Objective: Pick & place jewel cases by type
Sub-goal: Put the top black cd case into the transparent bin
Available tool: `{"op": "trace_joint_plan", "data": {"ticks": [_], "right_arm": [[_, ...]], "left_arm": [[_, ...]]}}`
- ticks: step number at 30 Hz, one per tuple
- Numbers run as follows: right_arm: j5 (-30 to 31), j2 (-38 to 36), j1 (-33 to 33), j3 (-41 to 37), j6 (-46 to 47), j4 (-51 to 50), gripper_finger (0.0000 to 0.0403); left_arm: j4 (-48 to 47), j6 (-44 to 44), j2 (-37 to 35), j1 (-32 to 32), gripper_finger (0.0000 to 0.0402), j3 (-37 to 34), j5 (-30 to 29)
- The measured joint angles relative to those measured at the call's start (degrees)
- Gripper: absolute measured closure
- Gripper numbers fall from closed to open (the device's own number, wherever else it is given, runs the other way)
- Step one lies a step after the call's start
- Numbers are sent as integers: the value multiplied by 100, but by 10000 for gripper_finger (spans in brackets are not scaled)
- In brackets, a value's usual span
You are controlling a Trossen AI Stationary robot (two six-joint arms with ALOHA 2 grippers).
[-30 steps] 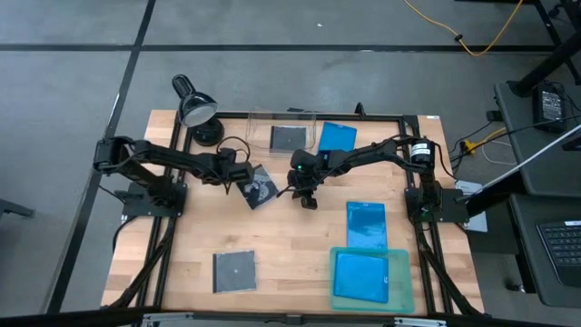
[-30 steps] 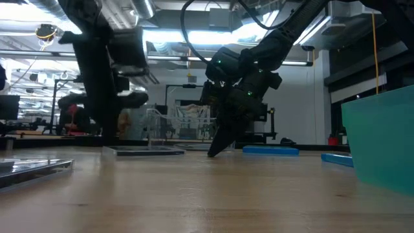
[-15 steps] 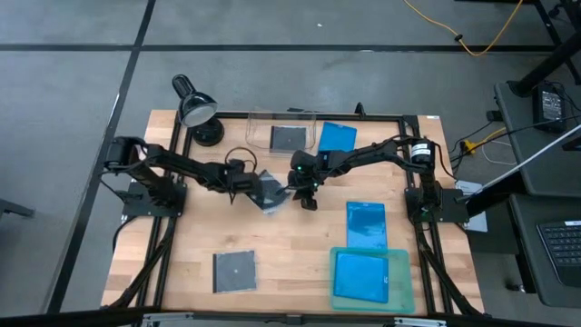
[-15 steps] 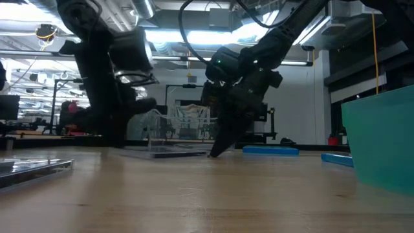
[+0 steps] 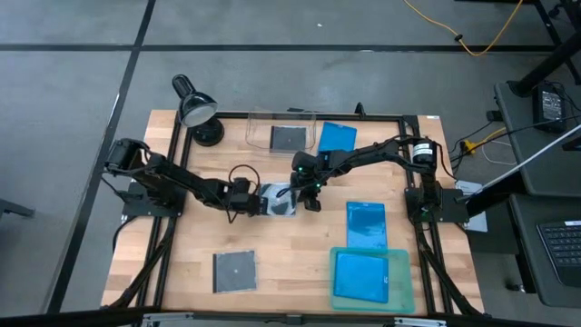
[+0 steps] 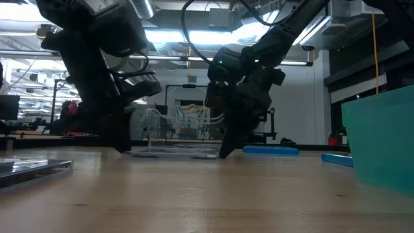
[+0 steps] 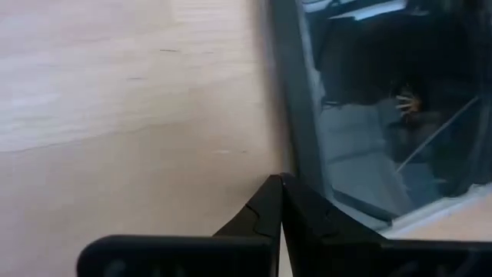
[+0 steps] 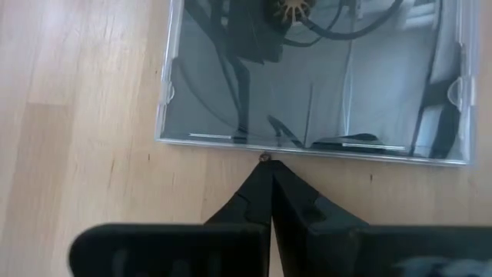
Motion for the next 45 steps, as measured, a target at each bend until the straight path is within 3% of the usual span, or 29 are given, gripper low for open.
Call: {"op": "trace_joint_plan", "data": {"ticks": [7,14,19,23,28,32,45], "right_arm": [[38,0,0,0,-17,-7,396],[66,0,0,4,-31,-26,396],[70,0,-2,4,-83,-31,396],[73,0,-2,4,-128,-32,396],[75,0,-4,4,-136,-27,396],[77,0,-4,2,-136,-13,396],[104,-4,17,-7,-127,49,396]], "left_arm": [[-293,-7,-291,2,401,0,-201],[-735,288,-1014,19,387,0,-492],[-431,848,-1266,141,349,0,-352],[-199,1051,-1271,212,291,0,-239],[-212,1018,-1121,301,216,-6,-86],[-142,1076,-853,402,181,-7,313],[1061,1364,250,695,171,-5,927]]}}
